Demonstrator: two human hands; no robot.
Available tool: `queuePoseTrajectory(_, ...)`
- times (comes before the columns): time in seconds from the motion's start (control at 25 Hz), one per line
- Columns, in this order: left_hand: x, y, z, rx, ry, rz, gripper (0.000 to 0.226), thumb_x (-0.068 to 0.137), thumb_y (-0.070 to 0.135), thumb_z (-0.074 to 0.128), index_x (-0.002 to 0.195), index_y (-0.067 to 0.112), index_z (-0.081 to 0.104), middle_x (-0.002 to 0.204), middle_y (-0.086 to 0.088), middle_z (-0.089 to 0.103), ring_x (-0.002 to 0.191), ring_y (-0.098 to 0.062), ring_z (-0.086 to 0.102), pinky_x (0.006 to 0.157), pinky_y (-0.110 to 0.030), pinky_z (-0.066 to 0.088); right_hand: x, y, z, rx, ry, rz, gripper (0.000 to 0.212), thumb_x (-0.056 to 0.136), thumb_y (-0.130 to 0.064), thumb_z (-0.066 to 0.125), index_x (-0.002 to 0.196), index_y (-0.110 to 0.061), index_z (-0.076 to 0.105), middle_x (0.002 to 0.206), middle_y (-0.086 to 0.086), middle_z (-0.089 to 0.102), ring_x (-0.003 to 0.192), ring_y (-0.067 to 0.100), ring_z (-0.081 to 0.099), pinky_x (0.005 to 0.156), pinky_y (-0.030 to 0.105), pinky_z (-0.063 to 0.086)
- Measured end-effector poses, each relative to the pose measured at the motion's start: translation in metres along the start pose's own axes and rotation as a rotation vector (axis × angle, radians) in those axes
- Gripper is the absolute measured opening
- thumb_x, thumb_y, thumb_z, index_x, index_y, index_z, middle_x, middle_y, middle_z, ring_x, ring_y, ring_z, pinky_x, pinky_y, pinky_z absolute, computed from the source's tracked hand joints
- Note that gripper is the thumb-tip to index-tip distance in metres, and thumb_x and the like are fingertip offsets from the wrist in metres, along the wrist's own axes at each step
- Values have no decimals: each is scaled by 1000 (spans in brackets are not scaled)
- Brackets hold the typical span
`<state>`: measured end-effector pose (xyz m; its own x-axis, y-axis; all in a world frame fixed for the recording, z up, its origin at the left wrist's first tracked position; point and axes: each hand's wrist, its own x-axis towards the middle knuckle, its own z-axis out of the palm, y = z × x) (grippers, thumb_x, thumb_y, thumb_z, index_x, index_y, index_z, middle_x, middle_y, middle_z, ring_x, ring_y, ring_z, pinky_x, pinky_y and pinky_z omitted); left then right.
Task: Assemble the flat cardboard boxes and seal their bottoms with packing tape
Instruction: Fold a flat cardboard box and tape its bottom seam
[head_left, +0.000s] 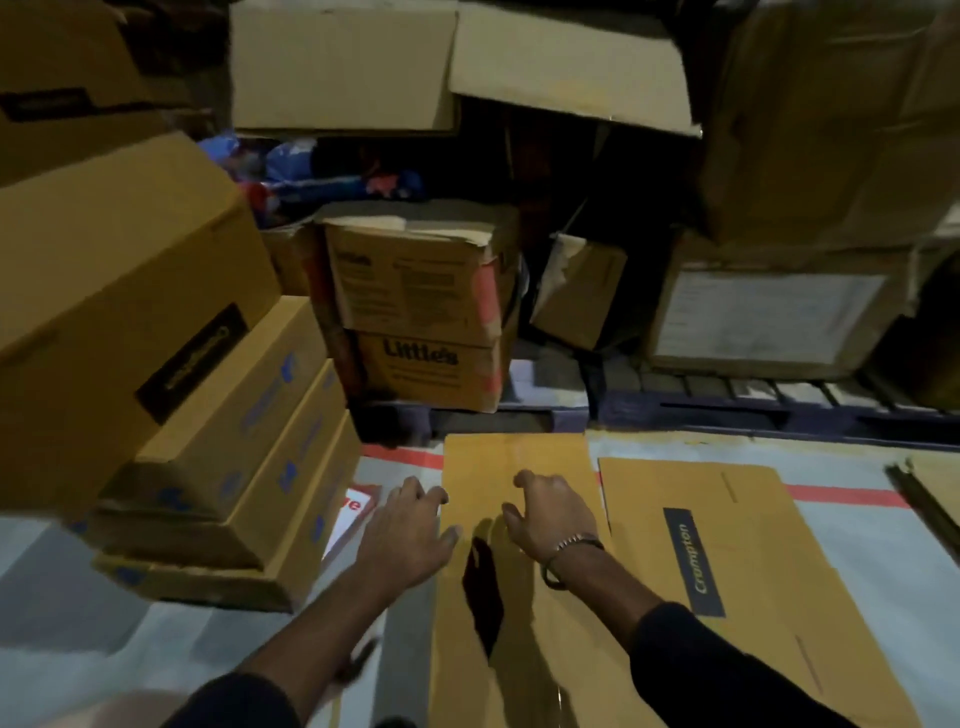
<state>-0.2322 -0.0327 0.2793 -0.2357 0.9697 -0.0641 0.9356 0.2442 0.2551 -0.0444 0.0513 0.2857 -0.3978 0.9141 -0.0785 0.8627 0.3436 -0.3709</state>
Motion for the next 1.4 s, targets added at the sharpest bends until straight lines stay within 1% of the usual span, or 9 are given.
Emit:
queuePoseTrajectory(0.2,101,-2,66,-3,8,76,49,105,53,44,142,23,54,137,-9,54,127,-30,49,101,-46,47,71,75,60,72,13,77,46,98,-46,61,138,-24,56,135,4,61,128,24,54,102,40,51)
queuePoseTrajectory(0.32,157,-7,88,-33,63,160,50,108,53,37,149,26,50,152,-7,47,141,-29,41,110,-48,41,123,87,81,101,69,15,64,93,-55,66,148,-27,48,156,3,47,149,22,34,118,42,36)
queuePoseTrajectory(0.44,204,-8,103,-163,73,138,55,107,55,34,152,26,47,155,-5,48,145,-29,37,115,-52,34,170,81,93,6,69,-81,68,96,-61,56,155,-31,38,168,1,28,158,19,15,123,48,22)
queuePoseTrajectory(0.56,224,-11,128,-226,21,-26,46,108,55,29,136,29,56,140,-8,56,133,-31,42,107,-51,38,203,86,96,-113,13,-57,62,98,-72,35,145,-32,48,150,1,51,142,23,40,113,49,27)
queuePoseTrajectory(0.68,230,-10,136,-218,34,-153,57,106,63,27,131,22,57,136,-13,52,127,-35,43,97,-48,41,209,121,86,-171,32,61,70,100,-75,20,125,-22,59,129,7,62,117,29,55,100,48,37)
queuePoseTrajectory(0.8,238,-15,136,-308,50,-319,74,102,72,28,140,15,55,136,-16,55,122,-37,54,85,-43,41,203,144,81,117,13,257,74,97,-80,28,123,-17,56,121,15,64,100,32,57,81,41,42)
queuePoseTrajectory(0.96,233,-14,128,-507,-32,-578,79,98,75,35,152,17,37,141,-19,56,124,-42,55,95,-48,47,202,132,77,380,-26,396,74,96,-76,42,139,-16,49,134,22,57,110,40,56,86,43,44)
queuePoseTrajectory(1.12,212,3,96,-549,-11,-608,82,98,74,38,154,15,33,143,-20,54,126,-43,54,98,-46,47,185,121,52,387,20,375,75,95,-76,44,135,-13,51,129,21,59,109,39,58,91,45,50)
queuePoseTrajectory(1.4,146,52,-45,-669,353,-486,83,97,74,41,155,15,31,145,-18,51,131,-43,50,99,-48,43,138,63,-80,491,304,284,55,97,-70,45,119,-21,55,105,8,56,89,29,55,74,38,44)
